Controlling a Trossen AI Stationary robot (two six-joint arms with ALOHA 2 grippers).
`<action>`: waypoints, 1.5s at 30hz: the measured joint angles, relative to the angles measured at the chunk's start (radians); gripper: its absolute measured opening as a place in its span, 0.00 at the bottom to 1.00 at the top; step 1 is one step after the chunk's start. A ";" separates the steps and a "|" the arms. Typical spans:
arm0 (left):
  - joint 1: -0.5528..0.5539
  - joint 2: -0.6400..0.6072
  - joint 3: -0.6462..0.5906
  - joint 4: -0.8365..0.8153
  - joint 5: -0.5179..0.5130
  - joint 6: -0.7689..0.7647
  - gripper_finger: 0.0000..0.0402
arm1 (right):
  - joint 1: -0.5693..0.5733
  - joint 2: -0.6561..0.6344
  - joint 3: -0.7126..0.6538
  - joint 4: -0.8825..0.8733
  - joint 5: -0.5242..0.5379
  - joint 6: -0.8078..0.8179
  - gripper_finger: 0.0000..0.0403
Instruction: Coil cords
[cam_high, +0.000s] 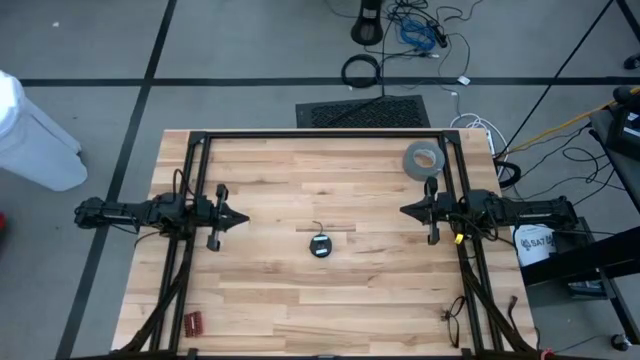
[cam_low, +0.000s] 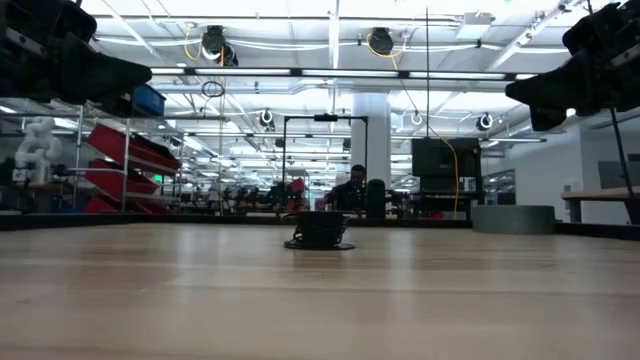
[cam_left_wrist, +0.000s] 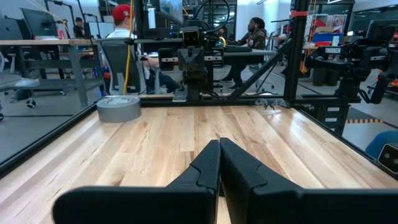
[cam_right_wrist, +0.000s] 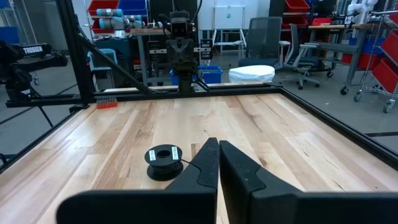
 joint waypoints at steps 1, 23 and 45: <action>0.000 0.000 0.000 0.000 0.000 0.000 0.05 | 0.000 0.000 0.000 0.000 0.000 0.000 0.00; 0.000 0.000 0.000 0.000 0.000 0.000 0.05 | 0.000 0.000 0.000 0.000 0.000 0.000 0.00; 0.000 0.000 0.000 0.000 0.000 0.000 0.05 | 0.000 0.000 0.000 0.000 0.000 -0.062 0.00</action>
